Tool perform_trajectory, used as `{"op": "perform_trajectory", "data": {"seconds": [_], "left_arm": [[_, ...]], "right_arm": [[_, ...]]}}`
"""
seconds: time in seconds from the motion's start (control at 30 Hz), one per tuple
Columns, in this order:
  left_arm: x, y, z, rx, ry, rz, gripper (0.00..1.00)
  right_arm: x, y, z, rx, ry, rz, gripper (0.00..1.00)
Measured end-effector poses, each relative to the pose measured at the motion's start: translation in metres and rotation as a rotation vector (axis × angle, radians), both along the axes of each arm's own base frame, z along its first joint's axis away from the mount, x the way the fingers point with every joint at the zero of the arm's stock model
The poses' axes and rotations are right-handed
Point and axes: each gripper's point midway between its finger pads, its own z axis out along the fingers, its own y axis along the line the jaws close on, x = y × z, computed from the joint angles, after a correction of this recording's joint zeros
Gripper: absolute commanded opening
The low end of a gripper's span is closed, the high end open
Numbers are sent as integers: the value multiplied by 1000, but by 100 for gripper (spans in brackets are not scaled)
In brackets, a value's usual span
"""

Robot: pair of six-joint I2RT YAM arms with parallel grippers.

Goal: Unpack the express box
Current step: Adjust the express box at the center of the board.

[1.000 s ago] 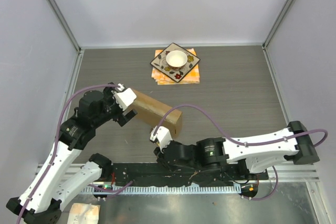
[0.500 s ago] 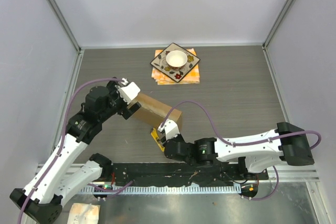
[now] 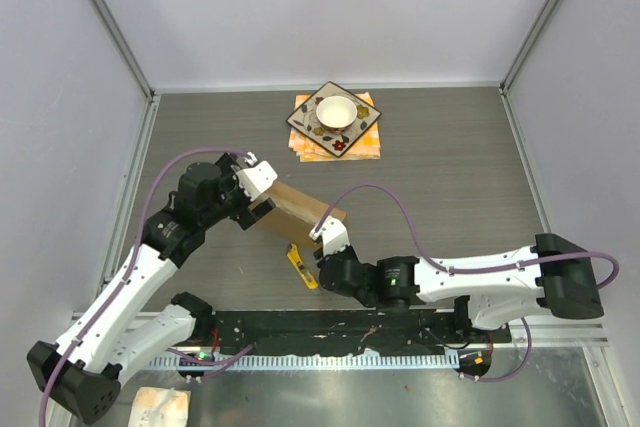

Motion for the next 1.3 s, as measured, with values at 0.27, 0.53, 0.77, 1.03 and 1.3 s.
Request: {"op": "perform_trajectory", "data": {"seconds": [0.27, 0.53, 0.77, 1.03, 1.3], "left_arm": [[-4, 0, 10, -14, -34, -12, 100], [-5, 0, 12, -15, -40, -23, 100], [-6, 0, 14, -20, -47, -25, 100], [-11, 2, 22, -34, -74, -26, 100], [-14, 4, 19, -27, -61, -26, 100]], "right_arm": [[19, -15, 2, -14, -19, -48, 32], [33, -26, -1, -41, -30, -85, 32], [44, -33, 1, -38, -40, -119, 28], [63, -38, 3, -26, -65, -156, 26], [85, -45, 3, -18, -88, -202, 35]]}}
